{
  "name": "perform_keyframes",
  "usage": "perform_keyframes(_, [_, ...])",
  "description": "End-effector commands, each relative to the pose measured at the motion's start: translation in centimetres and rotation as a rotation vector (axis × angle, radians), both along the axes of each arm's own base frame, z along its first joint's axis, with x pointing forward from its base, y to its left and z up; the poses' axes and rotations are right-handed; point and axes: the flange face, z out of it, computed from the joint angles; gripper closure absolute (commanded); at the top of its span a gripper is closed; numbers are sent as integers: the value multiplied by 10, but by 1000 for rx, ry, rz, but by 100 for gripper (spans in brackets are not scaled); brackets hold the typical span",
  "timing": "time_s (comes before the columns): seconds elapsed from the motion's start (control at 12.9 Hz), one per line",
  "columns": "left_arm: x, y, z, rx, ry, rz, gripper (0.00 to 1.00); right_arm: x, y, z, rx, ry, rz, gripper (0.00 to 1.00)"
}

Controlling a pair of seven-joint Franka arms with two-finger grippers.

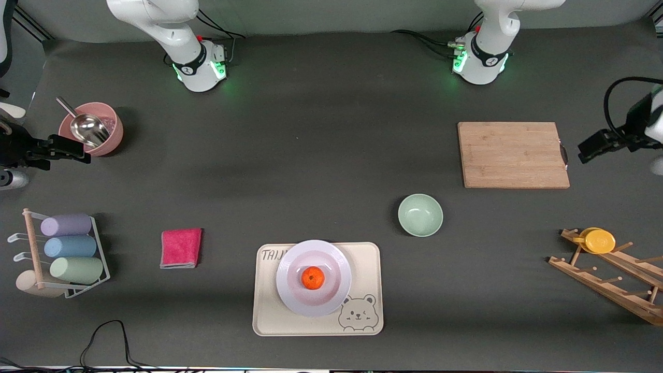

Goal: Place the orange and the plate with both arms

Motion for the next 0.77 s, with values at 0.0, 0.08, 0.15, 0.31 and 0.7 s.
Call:
perform_keyframes(0.0, [-12,-1,4,11,-16,35,0,-7,3,6,-42,-6,-51,0])
perform_keyframes(0.08, [-9,-1,3,7,-18,92,0,-6,6,6,-51,-10,-46,0])
perform_keyframes(0.15, [-6,0,4,3,-32,99,0,-6,11,6,-57,-10,-46,0])
perform_keyframes(0.31, [-7,-1,5,7,-13,13,0,-8,11,11,-73,-17,-45,0])
perform_keyframes(0.7, [-7,4,7,10,-9,-32,0,-9,8,11,-84,-17,-49,0])
